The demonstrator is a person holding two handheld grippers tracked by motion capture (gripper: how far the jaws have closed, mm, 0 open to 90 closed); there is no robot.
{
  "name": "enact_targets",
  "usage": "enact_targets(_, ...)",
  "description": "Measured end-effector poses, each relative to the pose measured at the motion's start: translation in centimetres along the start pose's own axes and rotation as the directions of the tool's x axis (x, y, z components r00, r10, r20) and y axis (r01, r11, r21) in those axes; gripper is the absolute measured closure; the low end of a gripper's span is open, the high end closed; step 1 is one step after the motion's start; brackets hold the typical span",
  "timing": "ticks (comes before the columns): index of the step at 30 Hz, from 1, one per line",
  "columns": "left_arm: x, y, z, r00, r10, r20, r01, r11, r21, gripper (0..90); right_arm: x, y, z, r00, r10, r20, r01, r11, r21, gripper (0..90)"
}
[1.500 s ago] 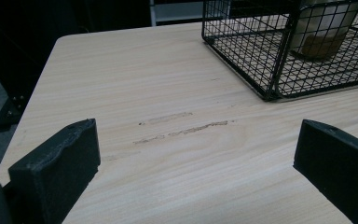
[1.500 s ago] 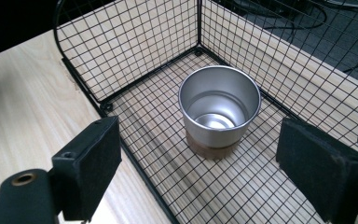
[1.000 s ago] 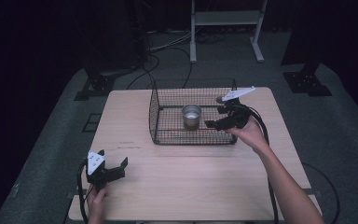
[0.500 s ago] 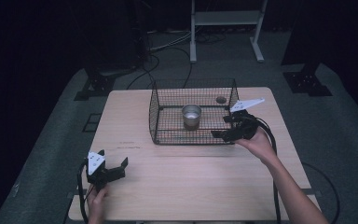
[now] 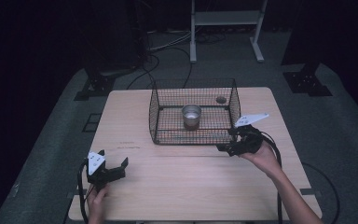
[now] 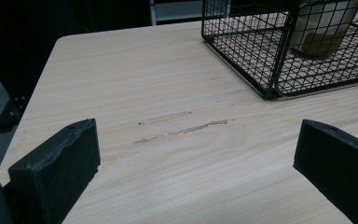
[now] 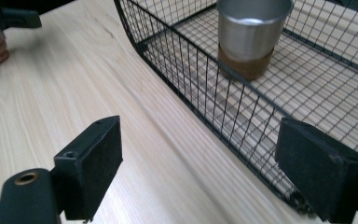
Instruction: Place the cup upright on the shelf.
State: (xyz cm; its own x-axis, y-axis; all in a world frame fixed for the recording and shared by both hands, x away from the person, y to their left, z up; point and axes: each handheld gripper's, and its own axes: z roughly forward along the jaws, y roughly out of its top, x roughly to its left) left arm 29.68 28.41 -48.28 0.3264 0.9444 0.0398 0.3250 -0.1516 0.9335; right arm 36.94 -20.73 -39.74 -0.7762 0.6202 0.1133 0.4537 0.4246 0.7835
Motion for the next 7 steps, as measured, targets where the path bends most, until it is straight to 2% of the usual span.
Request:
enact_targets(5, 0.0, 0.0, 0.0, 1.0, 0.002, -0.001, -0.002, 1.0, 0.001, 0.0, 0.3, -1.3, -0.1, 0.9999, 0.014, -0.001, -0.014, 1.0, -0.002, 14.2)
enact_targets(7, 0.0, 0.0, 0.1, 1.0, 0.002, -0.001, -0.002, 1.0, 0.001, 0.0, 0.7, -1.9, -0.2, 0.9998, 0.008, 0.02, -0.008, 1.0, 0.0, 14.2)
